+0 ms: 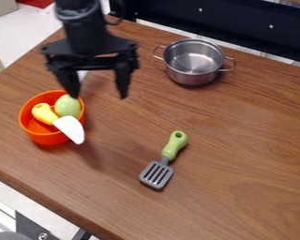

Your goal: Put the yellow knife in between the orange pot and green spatula

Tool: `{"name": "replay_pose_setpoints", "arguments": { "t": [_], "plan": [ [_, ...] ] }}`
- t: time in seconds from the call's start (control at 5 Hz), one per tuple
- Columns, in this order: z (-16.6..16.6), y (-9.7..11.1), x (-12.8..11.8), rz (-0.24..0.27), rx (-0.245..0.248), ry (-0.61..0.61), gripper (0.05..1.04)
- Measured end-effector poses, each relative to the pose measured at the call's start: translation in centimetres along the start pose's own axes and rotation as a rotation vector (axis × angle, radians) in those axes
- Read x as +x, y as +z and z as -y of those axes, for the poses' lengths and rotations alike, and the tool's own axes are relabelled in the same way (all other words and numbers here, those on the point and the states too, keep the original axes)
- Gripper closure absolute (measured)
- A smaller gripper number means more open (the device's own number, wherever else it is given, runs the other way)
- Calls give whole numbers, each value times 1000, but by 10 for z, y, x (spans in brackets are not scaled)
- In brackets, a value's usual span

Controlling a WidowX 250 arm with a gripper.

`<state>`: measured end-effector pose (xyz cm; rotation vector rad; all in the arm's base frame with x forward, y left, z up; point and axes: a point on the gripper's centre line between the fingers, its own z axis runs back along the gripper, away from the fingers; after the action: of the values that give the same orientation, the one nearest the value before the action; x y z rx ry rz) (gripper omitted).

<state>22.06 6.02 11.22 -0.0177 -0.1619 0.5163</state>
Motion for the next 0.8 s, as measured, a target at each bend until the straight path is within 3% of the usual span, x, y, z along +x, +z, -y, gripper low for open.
{"name": "replay_pose_setpoints", "arguments": {
  "t": [0.2, 0.4, 0.6, 0.8],
  "plan": [
    [-22, 1, 4, 6, 22, 35, 80],
    [-41, -13, 7, -36, 56, 70, 81],
    [-48, -21, 2, -40, 31, 112, 80],
    [-42, -35, -5, -49, -39, 171, 81]
  ]
}}
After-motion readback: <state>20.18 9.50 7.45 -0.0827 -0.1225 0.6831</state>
